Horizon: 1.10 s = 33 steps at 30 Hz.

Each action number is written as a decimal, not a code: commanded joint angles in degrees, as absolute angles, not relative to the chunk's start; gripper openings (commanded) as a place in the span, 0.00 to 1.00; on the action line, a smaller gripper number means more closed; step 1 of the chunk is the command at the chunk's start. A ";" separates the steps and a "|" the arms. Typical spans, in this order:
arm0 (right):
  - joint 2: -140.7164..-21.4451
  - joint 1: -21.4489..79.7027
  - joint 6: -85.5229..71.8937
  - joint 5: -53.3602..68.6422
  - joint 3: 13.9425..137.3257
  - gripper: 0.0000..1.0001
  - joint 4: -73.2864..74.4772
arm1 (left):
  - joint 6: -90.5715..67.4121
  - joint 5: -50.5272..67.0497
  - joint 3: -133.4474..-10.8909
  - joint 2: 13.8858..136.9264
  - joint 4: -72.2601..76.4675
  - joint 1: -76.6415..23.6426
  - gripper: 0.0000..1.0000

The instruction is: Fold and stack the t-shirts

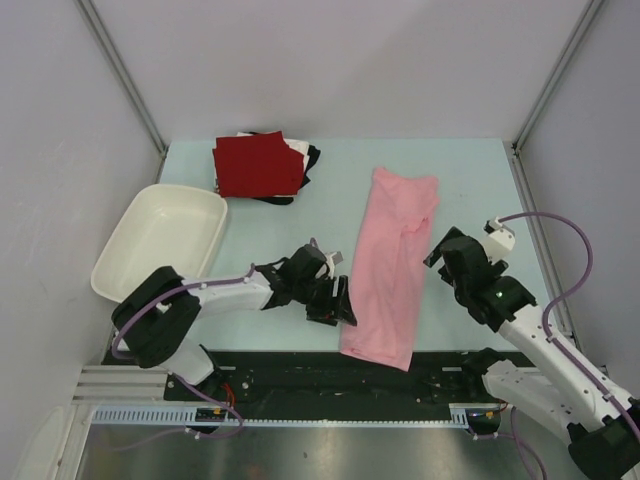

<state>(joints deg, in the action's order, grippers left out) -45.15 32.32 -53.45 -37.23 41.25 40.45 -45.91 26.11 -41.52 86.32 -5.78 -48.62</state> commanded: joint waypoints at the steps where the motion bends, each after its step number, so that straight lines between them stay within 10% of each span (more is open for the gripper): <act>1: -47.45 29.62 -44.91 -30.50 42.19 1.00 34.10 | -43.68 26.72 -43.86 89.64 -6.94 -50.18 0.69; 13: -46.23 29.36 -45.88 -29.18 37.71 1.00 32.87 | -41.40 26.63 -48.69 98.17 -9.67 -54.49 0.60; 20: -44.65 28.56 -45.97 -28.83 36.12 1.00 33.31 | -41.22 26.46 -47.12 96.51 -10.98 -55.81 0.00; 33: -49.48 28.21 -45.97 -27.95 35.33 1.00 30.50 | -48.60 24.61 -32.26 83.32 -2.82 -55.90 0.07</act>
<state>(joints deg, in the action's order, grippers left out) -47.64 28.64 -46.46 -28.34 35.77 33.58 -44.71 25.06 -35.75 86.56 -7.66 -55.48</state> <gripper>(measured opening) 0.994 0.021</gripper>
